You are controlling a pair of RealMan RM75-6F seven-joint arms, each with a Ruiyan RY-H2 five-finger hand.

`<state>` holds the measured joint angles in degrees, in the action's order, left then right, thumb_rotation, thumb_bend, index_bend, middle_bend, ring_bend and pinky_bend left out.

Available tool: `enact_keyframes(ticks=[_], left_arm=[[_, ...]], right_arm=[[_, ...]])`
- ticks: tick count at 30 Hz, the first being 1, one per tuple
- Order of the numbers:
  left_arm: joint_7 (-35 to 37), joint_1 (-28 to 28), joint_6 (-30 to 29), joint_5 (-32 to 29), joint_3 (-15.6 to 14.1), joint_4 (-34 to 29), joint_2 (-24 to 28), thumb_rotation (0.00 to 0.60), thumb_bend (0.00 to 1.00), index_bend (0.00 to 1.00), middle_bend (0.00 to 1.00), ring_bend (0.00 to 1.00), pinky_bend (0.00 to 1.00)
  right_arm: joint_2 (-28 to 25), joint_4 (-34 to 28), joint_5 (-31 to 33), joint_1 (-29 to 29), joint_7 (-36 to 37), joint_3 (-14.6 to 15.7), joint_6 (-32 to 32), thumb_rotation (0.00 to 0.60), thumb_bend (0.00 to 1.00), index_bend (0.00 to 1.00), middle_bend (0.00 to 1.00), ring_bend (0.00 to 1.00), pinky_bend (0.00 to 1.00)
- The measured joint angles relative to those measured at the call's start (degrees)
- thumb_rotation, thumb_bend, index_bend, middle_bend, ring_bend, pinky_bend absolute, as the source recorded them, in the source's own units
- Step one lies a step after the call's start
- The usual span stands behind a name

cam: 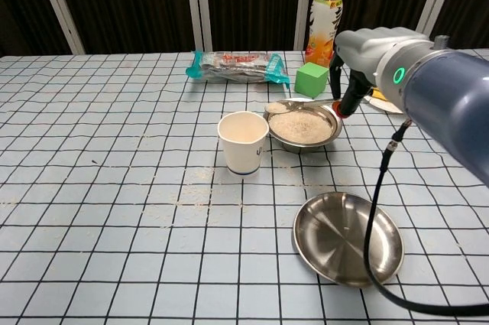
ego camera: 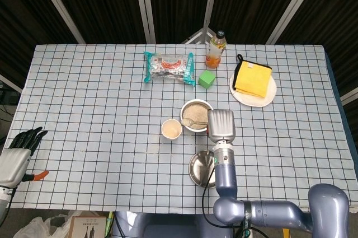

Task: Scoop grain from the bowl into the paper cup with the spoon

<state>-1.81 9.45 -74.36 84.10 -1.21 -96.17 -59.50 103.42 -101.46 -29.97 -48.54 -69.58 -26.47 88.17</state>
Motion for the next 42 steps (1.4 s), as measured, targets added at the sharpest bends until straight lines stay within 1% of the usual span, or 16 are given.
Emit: enact_keyframes(ticks=[6,14,24,31,35,42], left_arm=[[0.89,0.04,0.01,0.12,0.02,0.02,0.22,0.6,0.0,0.0,0.0,0.0,0.0],[1.18,0.03,-0.01,0.26,-0.06,-0.08,0.3,0.6,0.0,0.0,0.0,0.0,0.0],[1.82,0.1,0.18,0.27,-0.1,-0.28,0.51,0.6,0.0,0.0,0.0,0.0,0.0],[2.31,0.13,0.32,0.24,-0.13,-0.4,0.68,0.6,0.0,0.0,0.0,0.0,0.0],[2.58,0.2,0.5,0.23,-0.16,-0.45,0.79,0.6,0.0,0.0,0.0,0.0,0.0],[2.45,0.24,0.55,0.23,-0.19,-0.56,0.8,0.6,0.0,0.0,0.0,0.0,0.0]], right_arm=[[2.38,0.22,0.08,-1.75,-0.69,0.94,2.05,0.6,0.5,0.63,0.92,0.98,1.0],[4.25,1.16,-0.89,-3.26,-1.14,2.31,3.38,0.6,0.5,0.63,0.92,0.98,1.0],[6.66,7.05,-7.13,-4.72,-0.79,7.42,2.82,0.6,0.5,0.64,0.92,0.98,1.0],[7.93,11.36,-9.49,-5.01,-0.28,8.86,1.81,0.6,0.5,0.64,0.92,0.98,1.0],[8.14,13.56,-11.63,-4.91,0.25,10.18,1.06,0.6,0.5,0.64,0.92,0.98,1.0],[8.13,17.21,-16.66,-4.38,1.82,13.83,-0.42,0.6,0.5,0.64,0.92,0.98,1.0]])
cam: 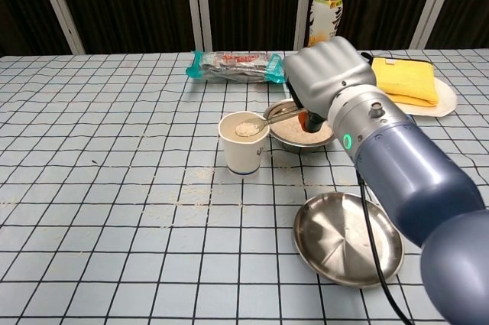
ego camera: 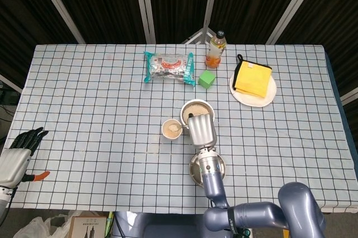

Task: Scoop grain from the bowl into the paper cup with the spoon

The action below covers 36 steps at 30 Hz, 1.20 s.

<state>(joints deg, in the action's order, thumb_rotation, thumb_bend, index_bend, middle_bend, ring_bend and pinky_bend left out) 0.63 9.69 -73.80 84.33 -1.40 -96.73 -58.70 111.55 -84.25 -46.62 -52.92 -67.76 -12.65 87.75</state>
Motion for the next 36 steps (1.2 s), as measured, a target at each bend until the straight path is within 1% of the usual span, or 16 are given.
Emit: enact_keyframes(ticks=[5,8,12,15,18,24,29,33,36], left_arm=[[-0.24,0.01,-0.02,0.08,-0.04,-0.09,-0.03,0.6,0.0,0.0,0.0,0.0,0.0],[-0.22,-0.01,-0.01,0.02,-0.05,-0.13,-0.04,0.6,0.0,0.0,0.0,0.0,0.0],[-0.29,0.0,0.0,-0.02,-0.05,-0.14,-0.05,0.6,0.0,0.0,0.0,0.0,0.0],[-0.28,-0.01,0.0,-0.11,-0.03,-0.14,-0.05,0.6,0.0,0.0,0.0,0.0,0.0],[-0.29,0.02,0.08,-0.18,-0.01,-0.17,-0.04,0.6,0.0,0.0,0.0,0.0,0.0],[-0.41,0.01,0.03,-0.19,0.0,-0.18,-0.05,0.6,0.0,0.0,0.0,0.0,0.0],[-0.47,0.05,0.13,-0.3,0.01,-0.2,-0.08,0.6,0.0,0.0,0.0,0.0,0.0],[-0.5,0.04,0.08,-0.26,0.0,-0.18,-0.09,0.6,0.0,0.0,0.0,0.0,0.0],[-0.46,0.02,0.09,-0.31,0.0,-0.17,-0.07,0.6,0.0,0.0,0.0,0.0,0.0]], right_arm=[[-0.04,2.28,-3.88,0.32,1.17,2.27,-0.67,0.6,0.5,0.64,0.92,0.98,1.0],[-0.32,4.69,-8.04,0.31,1.91,4.61,-1.13,0.6,0.5,0.64,0.92,0.98,1.0],[-0.79,9.61,-15.19,0.37,3.47,8.52,-1.92,0.6,0.5,0.64,0.92,0.98,1.0],[-1.03,13.57,-19.88,0.48,4.77,10.83,-2.42,0.6,0.5,0.64,0.92,0.98,1.0],[-1.08,16.94,-23.51,0.83,6.4,12.33,-2.92,0.6,0.5,0.64,0.92,0.98,1.0],[-0.47,20.17,-26.2,2.35,8.4,12.51,-3.83,0.6,0.5,0.64,0.92,0.98,1.0],[-0.38,21.45,-29.26,2.62,9.27,12.09,-3.55,0.6,0.5,0.64,0.92,0.98,1.0],[-0.68,23.26,-32.36,2.86,8.73,13.08,-4.0,0.6,0.5,0.64,0.92,0.98,1.0],[-0.84,23.89,-33.98,3.16,9.11,12.85,-3.81,0.6,0.5,0.64,0.92,0.98,1.0]])
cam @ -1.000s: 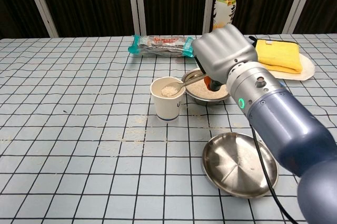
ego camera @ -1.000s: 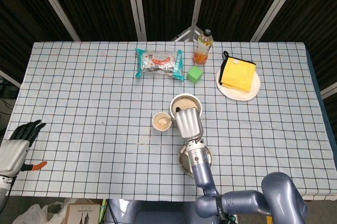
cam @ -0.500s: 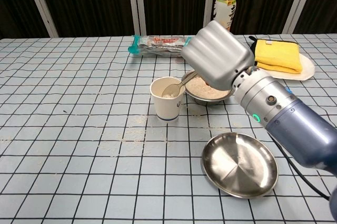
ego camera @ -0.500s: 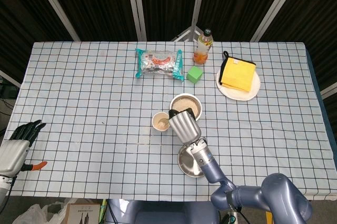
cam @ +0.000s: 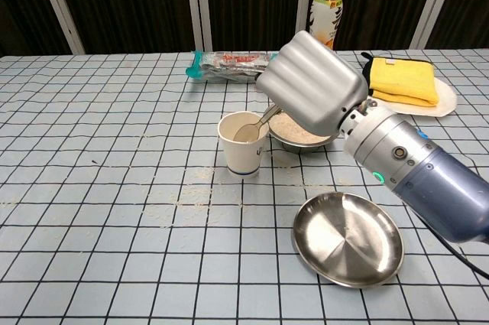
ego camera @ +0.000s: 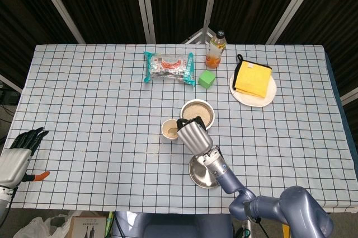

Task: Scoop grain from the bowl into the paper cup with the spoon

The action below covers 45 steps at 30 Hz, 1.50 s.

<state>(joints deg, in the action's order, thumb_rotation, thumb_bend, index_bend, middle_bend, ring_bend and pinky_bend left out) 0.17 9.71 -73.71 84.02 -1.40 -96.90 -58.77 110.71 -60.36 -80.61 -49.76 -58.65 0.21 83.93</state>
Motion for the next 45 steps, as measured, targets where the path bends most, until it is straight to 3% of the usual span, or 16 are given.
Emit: enact_keyframes(ticks=[8,13,17,22,45], left_arm=[[-0.39,0.01,0.03,-0.11,0.0,-0.09,-0.08,0.6,0.0,0.0,0.0,0.0,0.0],[-0.57,0.01,0.05,-0.22,0.03,-0.06,-0.13,0.6,0.0,0.0,0.0,0.0,0.0],[-0.56,0.06,0.15,-0.22,0.01,-0.13,-0.13,0.6,0.0,0.0,0.0,0.0,0.0],[-0.61,0.06,0.23,-0.35,0.01,-0.18,-0.1,0.6,0.0,0.0,0.0,0.0,0.0],[-1.11,0.14,0.49,-0.91,0.12,-0.38,-0.1,0.6,0.0,0.0,0.0,0.0,0.0]], right_arm=[[-0.21,1.97,-3.73,0.65,-1.12,-0.06,-0.26,0.6,0.5,0.64,0.92,0.98,1.0],[-0.37,2.4,-4.95,0.87,-0.84,-1.64,0.08,0.6,0.5,0.64,0.92,0.98,1.0],[-0.85,2.92,-6.41,1.32,-1.43,-0.71,-1.07,0.6,0.5,0.64,0.92,0.98,1.0],[-0.71,2.91,-6.65,2.03,-0.5,-2.22,-0.94,0.6,0.5,0.64,0.92,0.98,1.0],[-1.28,0.75,-9.02,4.16,-1.29,-4.02,-3.21,0.6,0.5,0.65,0.92,0.98,1.0]])
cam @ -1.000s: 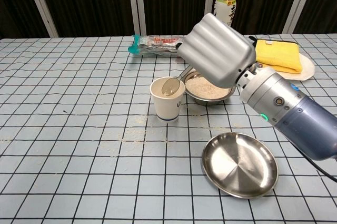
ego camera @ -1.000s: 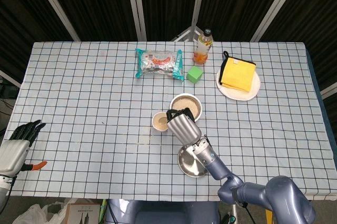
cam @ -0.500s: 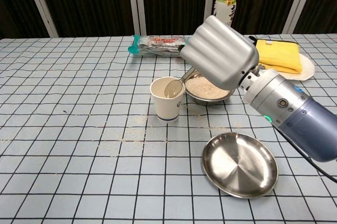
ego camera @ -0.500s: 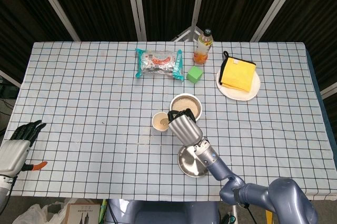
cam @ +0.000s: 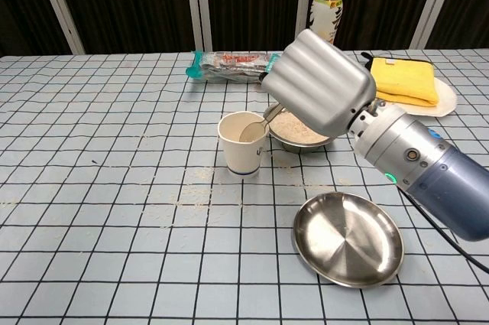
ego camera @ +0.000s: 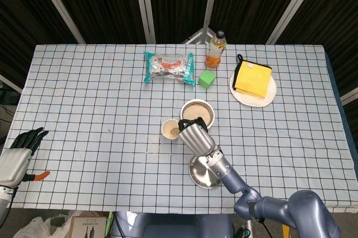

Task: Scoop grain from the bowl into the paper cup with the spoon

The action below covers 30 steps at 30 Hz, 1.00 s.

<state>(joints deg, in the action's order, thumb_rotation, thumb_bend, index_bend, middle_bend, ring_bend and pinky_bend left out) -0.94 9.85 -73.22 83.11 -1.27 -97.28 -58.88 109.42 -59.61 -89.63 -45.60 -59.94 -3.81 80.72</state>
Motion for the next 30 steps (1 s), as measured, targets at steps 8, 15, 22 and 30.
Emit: enact_keyframes(ticks=[8,15,22,30], left_arm=[[-0.1,0.05,0.16,-0.13,-0.01,-0.03,0.01,0.6,0.0,0.0,0.0,0.0,0.0],[0.03,0.02,0.17,-0.3,0.03,-0.03,0.07,0.6,0.0,0.0,0.0,0.0,0.0],[-0.58,0.01,0.11,-0.15,-0.06,-0.02,-0.02,0.6,0.0,0.0,0.0,0.0,0.0],[-1.87,-0.17,-0.38,-0.12,-0.08,-0.1,-0.34,0.6,0.0,0.0,0.0,0.0,0.0]], right_arm=[[-0.72,-4.77,0.9,1.05,2.06,-3.72,1.46,0.6,0.5,0.65,0.92,0.98,1.0],[-3.59,-13.93,3.45,3.61,3.11,-6.35,3.04,0.6,0.5,0.65,0.92,0.98,1.0],[-10.46,-23.28,5.26,9.71,3.81,-3.25,3.81,0.6,0.5,0.65,0.92,0.98,1.0],[-12.29,-27.59,7.76,17.02,4.91,5.03,3.13,0.6,0.5,0.65,0.92,0.98,1.0]])
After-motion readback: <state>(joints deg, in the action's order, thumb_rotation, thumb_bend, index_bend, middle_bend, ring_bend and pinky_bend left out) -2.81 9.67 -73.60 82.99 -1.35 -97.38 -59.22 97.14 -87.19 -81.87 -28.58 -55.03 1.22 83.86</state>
